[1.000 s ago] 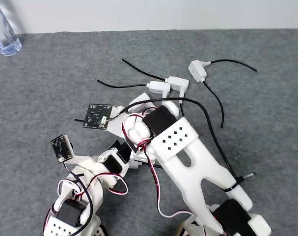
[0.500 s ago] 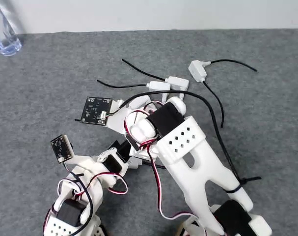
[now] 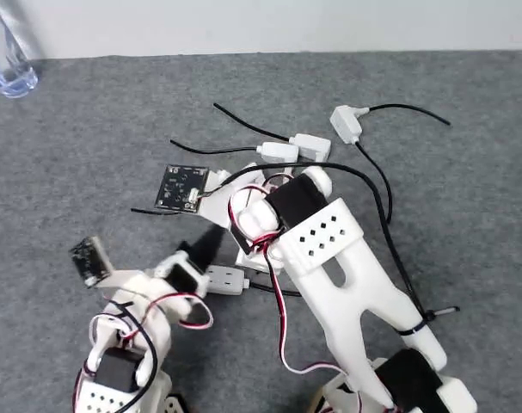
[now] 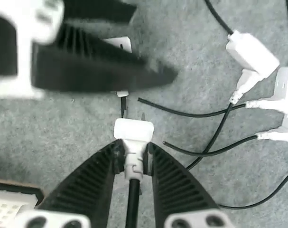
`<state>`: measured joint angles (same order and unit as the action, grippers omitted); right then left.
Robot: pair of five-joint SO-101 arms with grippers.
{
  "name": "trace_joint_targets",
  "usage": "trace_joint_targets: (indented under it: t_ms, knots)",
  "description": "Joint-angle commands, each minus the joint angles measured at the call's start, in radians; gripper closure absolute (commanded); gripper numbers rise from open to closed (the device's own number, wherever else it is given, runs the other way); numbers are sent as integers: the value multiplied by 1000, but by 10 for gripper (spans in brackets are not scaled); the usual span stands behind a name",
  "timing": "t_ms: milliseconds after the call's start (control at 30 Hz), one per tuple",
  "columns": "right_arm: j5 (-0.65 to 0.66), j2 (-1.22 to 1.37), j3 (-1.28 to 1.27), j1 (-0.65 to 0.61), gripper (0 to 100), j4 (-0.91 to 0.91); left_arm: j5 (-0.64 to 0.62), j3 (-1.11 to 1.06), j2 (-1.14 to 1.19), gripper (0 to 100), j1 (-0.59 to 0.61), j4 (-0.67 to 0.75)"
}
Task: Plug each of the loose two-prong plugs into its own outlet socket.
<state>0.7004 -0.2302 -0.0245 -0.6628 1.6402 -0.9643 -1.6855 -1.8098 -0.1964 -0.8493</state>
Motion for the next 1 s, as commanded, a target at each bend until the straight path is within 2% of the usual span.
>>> trace_joint_targets:
  t_ms: [0,100,167,300,467,700,967]
  knots:
    - [11,-31,9,1,991,-45,11,33,-9,716,129,18]
    - [12,-10,3,-21,991,-65,15,35,-9,716,316,20]
    - [12,19,9,-27,991,-76,64,35,-9,716,468,21]
    - [14,88,9,-51,991,-116,308,19,-9,716,772,17]
    - [52,194,9,-90,991,-176,525,2,-9,716,1007,-31]
    - [132,331,40,-113,991,-196,801,2,-5,716,1163,-74]
    - [195,337,44,-166,991,-176,913,2,-5,718,1122,-137]
